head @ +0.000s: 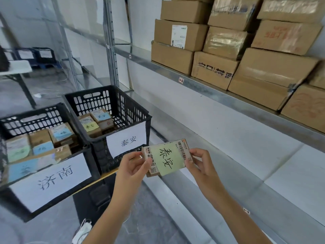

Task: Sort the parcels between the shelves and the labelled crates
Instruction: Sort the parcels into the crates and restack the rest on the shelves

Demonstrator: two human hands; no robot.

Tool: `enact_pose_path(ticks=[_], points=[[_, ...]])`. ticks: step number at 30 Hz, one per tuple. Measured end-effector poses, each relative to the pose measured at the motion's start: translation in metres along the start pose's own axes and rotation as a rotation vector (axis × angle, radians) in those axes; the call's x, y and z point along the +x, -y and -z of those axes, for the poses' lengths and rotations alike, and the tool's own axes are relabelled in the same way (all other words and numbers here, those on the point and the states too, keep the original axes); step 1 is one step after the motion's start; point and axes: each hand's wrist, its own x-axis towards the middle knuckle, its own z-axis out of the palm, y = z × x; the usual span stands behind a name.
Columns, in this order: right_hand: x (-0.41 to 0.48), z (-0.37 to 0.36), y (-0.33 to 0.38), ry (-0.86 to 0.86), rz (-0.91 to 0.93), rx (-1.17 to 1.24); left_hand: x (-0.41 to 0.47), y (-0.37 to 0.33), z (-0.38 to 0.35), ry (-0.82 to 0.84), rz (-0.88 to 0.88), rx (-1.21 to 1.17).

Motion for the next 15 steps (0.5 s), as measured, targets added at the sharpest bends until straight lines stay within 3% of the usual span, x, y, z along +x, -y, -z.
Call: enact_pose_path(ticks=[3,8,12,15], points=[[0.026,-0.023,0.002,0.087,-0.043,0.029,0.017,-0.007,0.019,-0.033,-0.014,-0.026],[0.086,-0.086,0.012,0.044,-0.189,0.078,0.058,-0.024,0.059,-0.141,-0.064,-0.086],[0.131,-0.150,0.030,0.274,-0.350,0.317,0.094,-0.039,0.095,-0.175,-0.123,-0.078],[0.156,-0.195,0.040,0.319,-0.356,0.406,0.118,-0.044,0.126,-0.145,-0.125,-0.022]])
